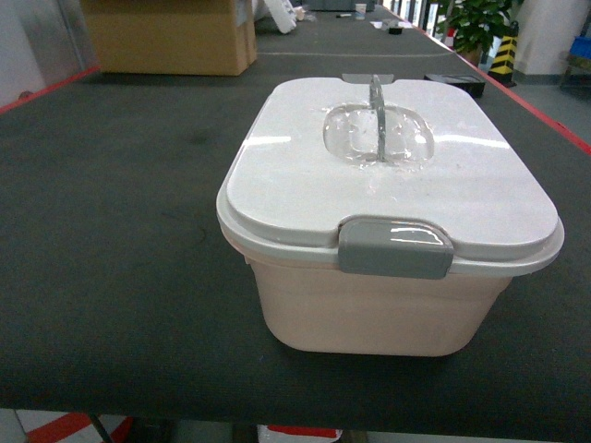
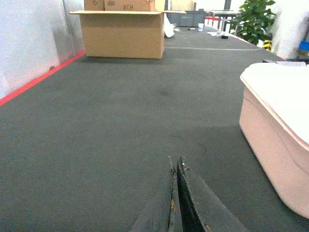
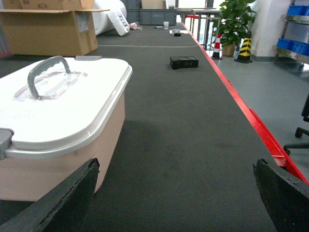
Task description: Pick capacitor and pack into box
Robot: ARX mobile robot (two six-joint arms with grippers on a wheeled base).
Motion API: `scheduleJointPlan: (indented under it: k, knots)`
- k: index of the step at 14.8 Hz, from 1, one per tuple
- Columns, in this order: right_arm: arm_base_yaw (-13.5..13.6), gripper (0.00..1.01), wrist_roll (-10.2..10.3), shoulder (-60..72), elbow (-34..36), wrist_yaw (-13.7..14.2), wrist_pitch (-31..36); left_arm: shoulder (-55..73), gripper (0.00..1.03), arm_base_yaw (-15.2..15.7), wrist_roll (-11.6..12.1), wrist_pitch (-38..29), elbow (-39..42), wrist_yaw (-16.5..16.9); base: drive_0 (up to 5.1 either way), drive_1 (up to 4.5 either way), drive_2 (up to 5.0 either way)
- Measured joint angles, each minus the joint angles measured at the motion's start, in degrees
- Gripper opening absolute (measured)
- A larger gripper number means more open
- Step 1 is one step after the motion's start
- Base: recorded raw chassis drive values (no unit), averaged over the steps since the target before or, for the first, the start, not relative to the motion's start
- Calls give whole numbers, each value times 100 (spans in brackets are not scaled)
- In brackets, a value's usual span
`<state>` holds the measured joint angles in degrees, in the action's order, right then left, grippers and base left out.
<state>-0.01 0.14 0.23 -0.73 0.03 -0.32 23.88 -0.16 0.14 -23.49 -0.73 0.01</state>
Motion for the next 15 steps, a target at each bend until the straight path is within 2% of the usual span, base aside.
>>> scheduleJointPlan:
  k: [1,9,10,11,14,15]
  knots:
    - [0,98,0,0,0,-2,-2,-531,2,0,0,457,0,-2,0,0,0]
    - [0,98,0,0,0,0,-2,-1388,2,0,0,1342,0,-2,0,0,0]
    - [0,98,0,0,0,-2,-2,-1552,2,0,0,1578,-7,-7,0,0,0]
    - [0,98,0,0,0,2,-2,-2004,2,0,0,2286,-4,11,0,0,0]
    - [0,98,0,0,0,0,0,-2326,2,0,0,2400,-4,-2,0,0,0]
    - [0,98,0,2,0,0,-2,-2326,5,0,-9,2347,-4,-2,0,0,0]
